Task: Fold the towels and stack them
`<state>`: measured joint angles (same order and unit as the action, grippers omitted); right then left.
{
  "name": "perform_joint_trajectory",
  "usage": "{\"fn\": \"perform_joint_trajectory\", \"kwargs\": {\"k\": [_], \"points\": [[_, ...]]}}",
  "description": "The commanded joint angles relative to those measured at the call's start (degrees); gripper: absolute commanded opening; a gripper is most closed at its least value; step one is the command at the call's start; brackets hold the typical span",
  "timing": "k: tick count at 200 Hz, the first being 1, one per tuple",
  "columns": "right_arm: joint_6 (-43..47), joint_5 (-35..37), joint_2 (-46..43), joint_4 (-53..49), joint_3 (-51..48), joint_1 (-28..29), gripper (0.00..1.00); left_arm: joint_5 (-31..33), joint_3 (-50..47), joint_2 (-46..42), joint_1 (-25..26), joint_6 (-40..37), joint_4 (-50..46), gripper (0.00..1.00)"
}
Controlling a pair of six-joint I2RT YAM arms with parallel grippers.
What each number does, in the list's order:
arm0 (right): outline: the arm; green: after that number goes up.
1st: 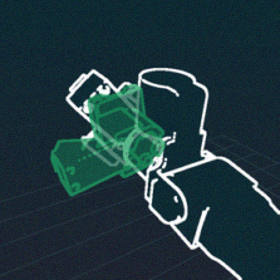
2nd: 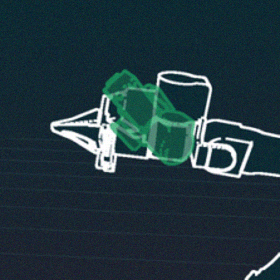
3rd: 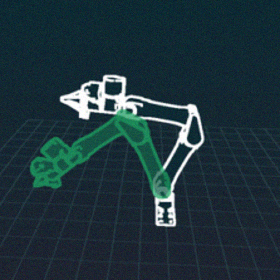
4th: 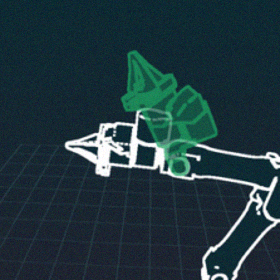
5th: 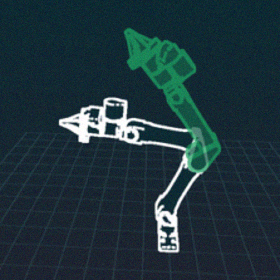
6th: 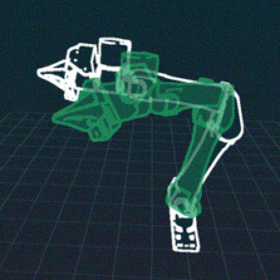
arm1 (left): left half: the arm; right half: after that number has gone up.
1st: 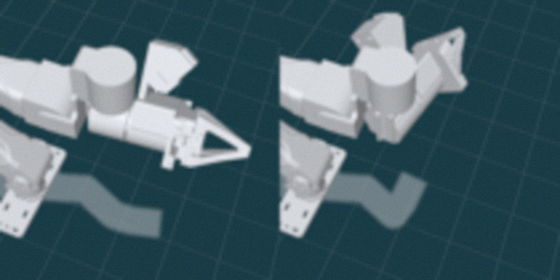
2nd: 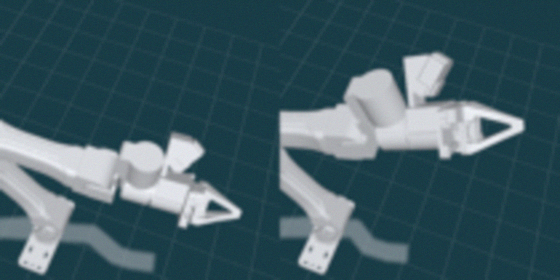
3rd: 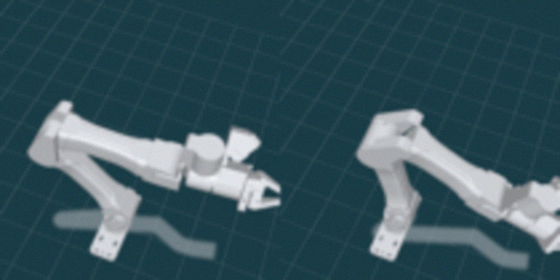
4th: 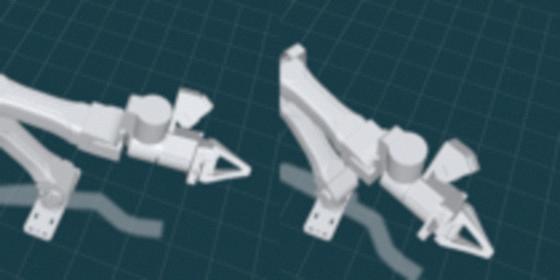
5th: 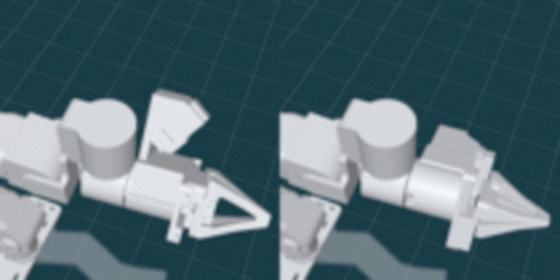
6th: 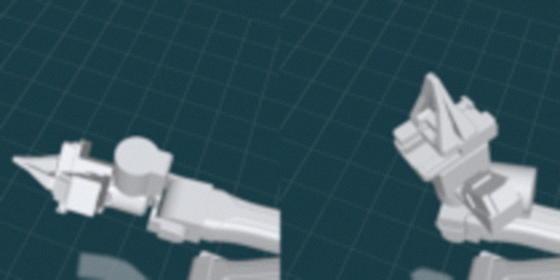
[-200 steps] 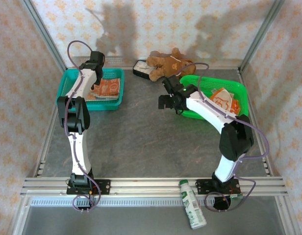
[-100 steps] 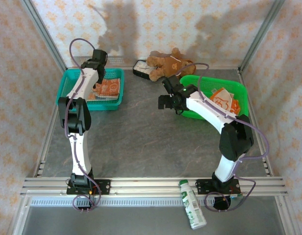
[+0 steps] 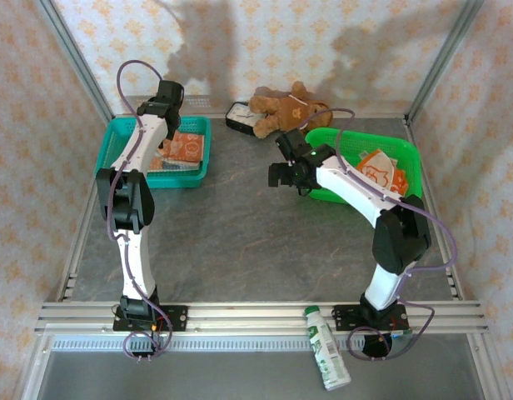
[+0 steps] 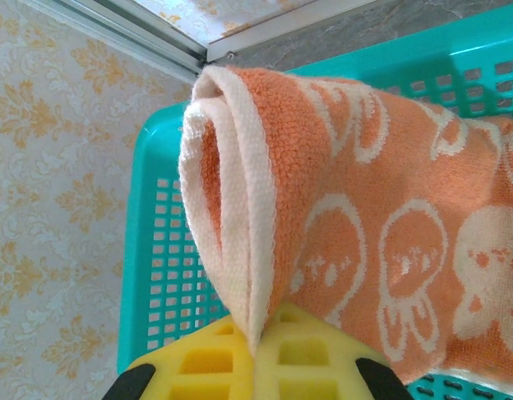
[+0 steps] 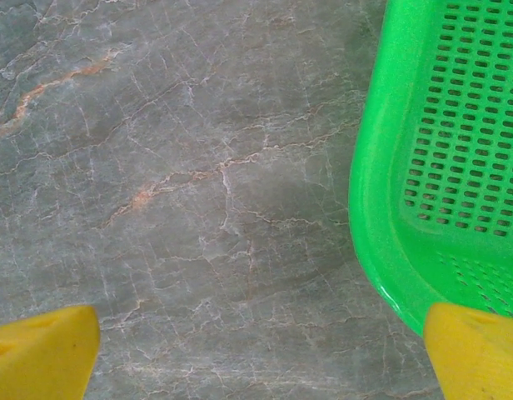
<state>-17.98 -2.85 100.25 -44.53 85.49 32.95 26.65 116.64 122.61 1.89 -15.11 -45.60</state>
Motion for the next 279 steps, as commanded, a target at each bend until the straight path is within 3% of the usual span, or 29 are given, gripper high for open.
{"fn": "perform_joint_trajectory", "kwargs": {"k": [1, 49, 72, 84, 91, 176, 223, 279], "points": [[-0.76, 0.44, -0.48, 0.17, -0.83, -0.25, 0.99, 2.63, -0.54, -0.85, 0.12, -0.85, -0.78, 0.0], [-0.67, 0.72, -0.8, -0.29, -0.77, -0.21, 0.99, 3.7, -1.29, 2.88, -1.18, -0.97, 1.32, 0.01], [-0.73, 0.87, -0.96, -0.54, -0.62, -0.21, 0.99, 5.76, 0.54, 4.88, -1.54, -0.3, 1.52, 0.39], [-0.74, 1.09, -1.1, -0.73, -0.55, -0.24, 0.99, 6.22, 1.77, 5.47, -1.63, 0.44, 0.85, 0.88], [-0.78, 1.23, -1.25, -0.82, -0.57, -0.24, 0.99, 6.35, 2.15, 5.45, -1.64, 0.97, 0.63, 0.99], [-1.14, 8.11, -2.4, -2.17, 0.55, -3.27, 0.99, -1.28, 1.17, -3.81, 0.73, 12.55, -4.9, 1.0], [-3.13, 17.23, -1.17, -3.1, 2.57, -13.25, 1.0, -4.77, -8.57, -14.81, 5.55, 19.24, -2.88, 1.0], [-6.36, 15.28, 6.46, -1.58, 6.88, -28.23, 1.0, -15.53, -22.4, -28.24, 9.55, 29.09, -0.83, 1.0]]}}
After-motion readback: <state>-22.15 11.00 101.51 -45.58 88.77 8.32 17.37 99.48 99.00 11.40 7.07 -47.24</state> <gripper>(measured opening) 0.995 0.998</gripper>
